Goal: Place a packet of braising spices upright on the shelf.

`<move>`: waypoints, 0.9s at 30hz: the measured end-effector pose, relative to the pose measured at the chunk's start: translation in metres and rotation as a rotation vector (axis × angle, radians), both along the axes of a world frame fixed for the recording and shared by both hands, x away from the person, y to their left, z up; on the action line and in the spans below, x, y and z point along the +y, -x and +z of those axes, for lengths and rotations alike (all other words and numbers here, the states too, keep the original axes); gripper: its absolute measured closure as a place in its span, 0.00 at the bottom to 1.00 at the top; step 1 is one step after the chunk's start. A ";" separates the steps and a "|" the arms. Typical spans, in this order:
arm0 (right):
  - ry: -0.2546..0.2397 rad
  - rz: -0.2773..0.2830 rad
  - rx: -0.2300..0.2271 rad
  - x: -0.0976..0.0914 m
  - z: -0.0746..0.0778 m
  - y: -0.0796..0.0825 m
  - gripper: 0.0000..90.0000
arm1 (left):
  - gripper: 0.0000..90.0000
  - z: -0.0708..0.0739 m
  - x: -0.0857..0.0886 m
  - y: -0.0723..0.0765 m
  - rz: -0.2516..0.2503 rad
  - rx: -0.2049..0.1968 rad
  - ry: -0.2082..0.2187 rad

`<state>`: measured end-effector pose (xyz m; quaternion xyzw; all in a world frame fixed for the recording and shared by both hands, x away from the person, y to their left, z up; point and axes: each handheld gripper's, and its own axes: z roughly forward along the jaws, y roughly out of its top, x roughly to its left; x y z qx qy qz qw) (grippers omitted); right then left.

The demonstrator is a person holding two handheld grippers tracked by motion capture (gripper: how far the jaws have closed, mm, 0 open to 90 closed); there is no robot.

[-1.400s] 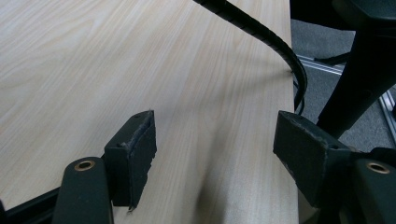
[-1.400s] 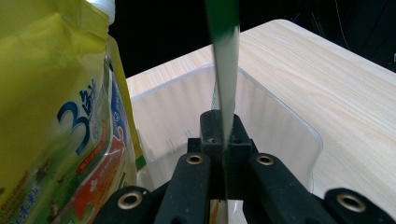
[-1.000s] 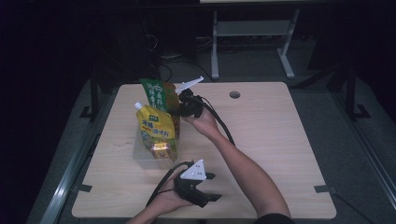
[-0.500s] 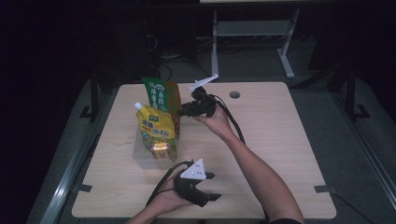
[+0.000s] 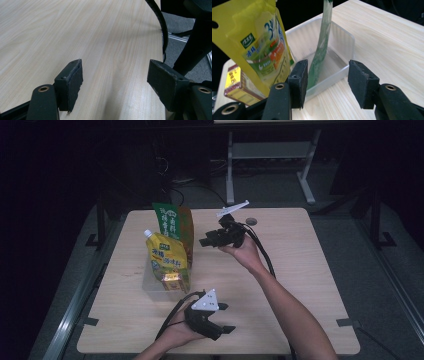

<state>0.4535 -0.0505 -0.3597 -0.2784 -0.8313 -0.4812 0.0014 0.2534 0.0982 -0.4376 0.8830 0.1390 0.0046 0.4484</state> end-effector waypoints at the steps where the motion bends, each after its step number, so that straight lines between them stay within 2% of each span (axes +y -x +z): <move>1: 0.006 -0.002 0.001 -0.002 0.000 0.001 0.55 | 0.31 0.000 0.000 0.000 0.001 0.000 0.000; 15: 0.008 -0.013 0.013 -0.037 0.008 0.012 0.53 | 0.31 0.000 0.001 -0.001 0.002 -0.003 -0.001; 19: 0.008 -0.025 -0.008 -0.045 0.009 0.017 0.53 | 0.31 -0.001 0.001 -0.001 0.000 -0.007 -0.007; 27: 0.007 -0.028 0.026 -0.058 0.006 0.024 0.51 | 0.31 -0.001 0.001 -0.001 0.000 -0.007 -0.009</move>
